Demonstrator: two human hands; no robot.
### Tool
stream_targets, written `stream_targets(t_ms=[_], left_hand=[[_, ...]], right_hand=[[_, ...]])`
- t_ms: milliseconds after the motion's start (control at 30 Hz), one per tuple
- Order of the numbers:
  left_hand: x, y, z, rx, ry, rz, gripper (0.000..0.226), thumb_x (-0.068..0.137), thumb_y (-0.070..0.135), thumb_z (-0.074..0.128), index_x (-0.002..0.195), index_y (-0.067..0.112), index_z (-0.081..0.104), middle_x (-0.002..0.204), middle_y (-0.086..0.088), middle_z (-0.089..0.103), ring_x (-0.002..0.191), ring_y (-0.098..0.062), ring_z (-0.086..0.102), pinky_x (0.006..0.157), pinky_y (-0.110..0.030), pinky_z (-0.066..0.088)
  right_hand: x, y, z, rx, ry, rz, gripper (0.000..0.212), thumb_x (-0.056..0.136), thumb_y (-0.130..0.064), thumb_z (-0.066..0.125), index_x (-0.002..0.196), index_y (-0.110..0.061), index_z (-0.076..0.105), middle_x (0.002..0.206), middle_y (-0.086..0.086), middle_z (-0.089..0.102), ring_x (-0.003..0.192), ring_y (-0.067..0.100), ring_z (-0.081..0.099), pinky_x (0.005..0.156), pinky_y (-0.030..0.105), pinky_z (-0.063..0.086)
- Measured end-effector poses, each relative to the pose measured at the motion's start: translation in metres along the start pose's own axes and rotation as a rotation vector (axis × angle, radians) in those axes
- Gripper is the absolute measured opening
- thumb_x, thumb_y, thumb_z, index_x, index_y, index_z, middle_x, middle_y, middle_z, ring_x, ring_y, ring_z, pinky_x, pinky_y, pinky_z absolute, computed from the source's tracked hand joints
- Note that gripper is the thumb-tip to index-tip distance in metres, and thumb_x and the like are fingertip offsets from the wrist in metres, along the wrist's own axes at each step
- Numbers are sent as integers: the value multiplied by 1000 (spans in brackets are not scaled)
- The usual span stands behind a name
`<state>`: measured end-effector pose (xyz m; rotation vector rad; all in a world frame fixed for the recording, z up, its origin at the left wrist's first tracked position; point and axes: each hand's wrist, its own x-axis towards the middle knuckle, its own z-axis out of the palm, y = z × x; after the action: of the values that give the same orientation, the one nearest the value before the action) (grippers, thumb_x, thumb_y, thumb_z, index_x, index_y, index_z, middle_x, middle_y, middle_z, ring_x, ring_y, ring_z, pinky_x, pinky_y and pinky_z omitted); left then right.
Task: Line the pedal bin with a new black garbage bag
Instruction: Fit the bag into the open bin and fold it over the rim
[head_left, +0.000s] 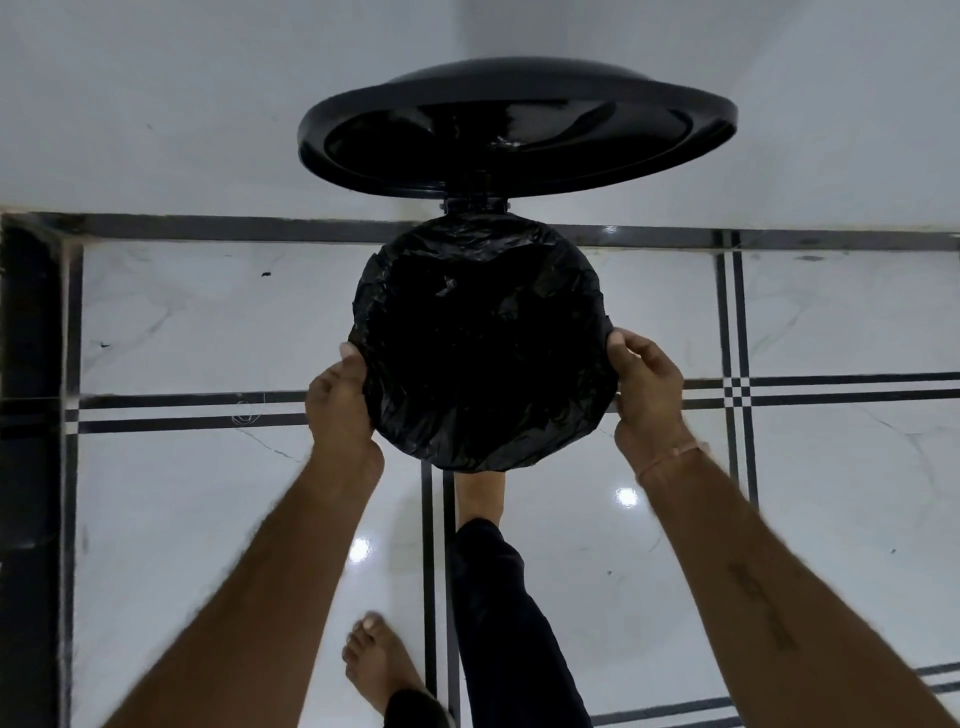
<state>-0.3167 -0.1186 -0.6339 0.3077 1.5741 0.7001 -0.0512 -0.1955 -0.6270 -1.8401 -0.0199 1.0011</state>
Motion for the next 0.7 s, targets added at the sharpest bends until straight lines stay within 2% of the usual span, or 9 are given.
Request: stream_targets(t_ms=[33, 100, 200, 267, 333, 433, 500, 567, 700], left_hand=[[-3, -3, -1, -20, 33, -2, 38, 102, 47, 56, 112, 13, 70, 106, 2, 74, 89, -7, 70, 86, -29, 57], [-5, -7, -3, -91, 41, -43, 46, 98, 51, 59, 125, 14, 67, 119, 0, 74, 104, -13, 71, 88, -31, 58], [-5, -14, -11, -161, -29, -100, 44, 95, 54, 62, 125, 22, 68, 127, 1, 73, 119, -18, 67, 102, -42, 54], [-1, -21, -18, -226, -68, -134, 44, 97, 46, 63, 132, 20, 65, 133, -2, 70, 124, -22, 64, 105, -45, 52], [1, -25, -25, -248, -91, -165, 45, 98, 40, 63, 137, 17, 62, 135, -4, 68, 127, -25, 63, 101, -44, 54], [-1, -28, -26, -256, -108, -198, 47, 100, 39, 59, 141, 17, 60, 136, -5, 68, 128, -26, 63, 91, -39, 59], [-4, -29, -27, -297, -155, -191, 47, 102, 39, 53, 143, 15, 57, 137, -6, 68, 127, -25, 64, 98, -42, 57], [-7, -29, -28, -314, -184, -195, 45, 102, 34, 54, 142, 13, 58, 137, -6, 68, 126, -24, 65, 102, -45, 55], [-10, -21, -27, -289, -161, -236, 48, 94, 39, 60, 134, 14, 62, 134, -7, 69, 124, -24, 65, 87, -40, 61]], right_hand=[[-3, 3, 1, 20, 30, 20, 5, 100, -15, 68, 100, -10, 71, 83, -1, 70, 64, 4, 65, 61, 23, 53], [-3, 7, 2, 17, 102, 74, 10, 98, -15, 70, 89, -16, 68, 74, -3, 67, 55, 4, 59, 50, 21, 44], [-5, 7, 3, 40, 125, 134, 16, 98, -16, 71, 84, -18, 64, 67, -2, 61, 42, 4, 45, 38, 17, 29], [-5, 6, 2, 27, 117, 153, 17, 99, -14, 70, 83, -17, 64, 65, -2, 58, 40, 3, 43, 37, 15, 29], [-7, 6, 0, -20, 93, 165, 17, 100, -10, 66, 84, -16, 66, 65, -1, 56, 46, 6, 45, 38, 15, 33], [-11, 5, -4, -6, 24, 204, 25, 105, -14, 58, 82, -16, 68, 70, 0, 58, 59, 11, 48, 46, 17, 43], [-15, 4, -7, 10, -59, 229, 26, 106, -32, 59, 87, -17, 70, 80, -4, 66, 71, 12, 56, 63, 23, 50], [-20, 4, -10, 10, -157, 259, 19, 103, -38, 62, 96, -21, 68, 94, -6, 70, 85, 13, 62, 76, 29, 51], [-20, 7, -11, 100, -184, 395, 15, 101, -37, 64, 104, -23, 69, 106, -5, 72, 101, 17, 65, 79, 33, 52]])
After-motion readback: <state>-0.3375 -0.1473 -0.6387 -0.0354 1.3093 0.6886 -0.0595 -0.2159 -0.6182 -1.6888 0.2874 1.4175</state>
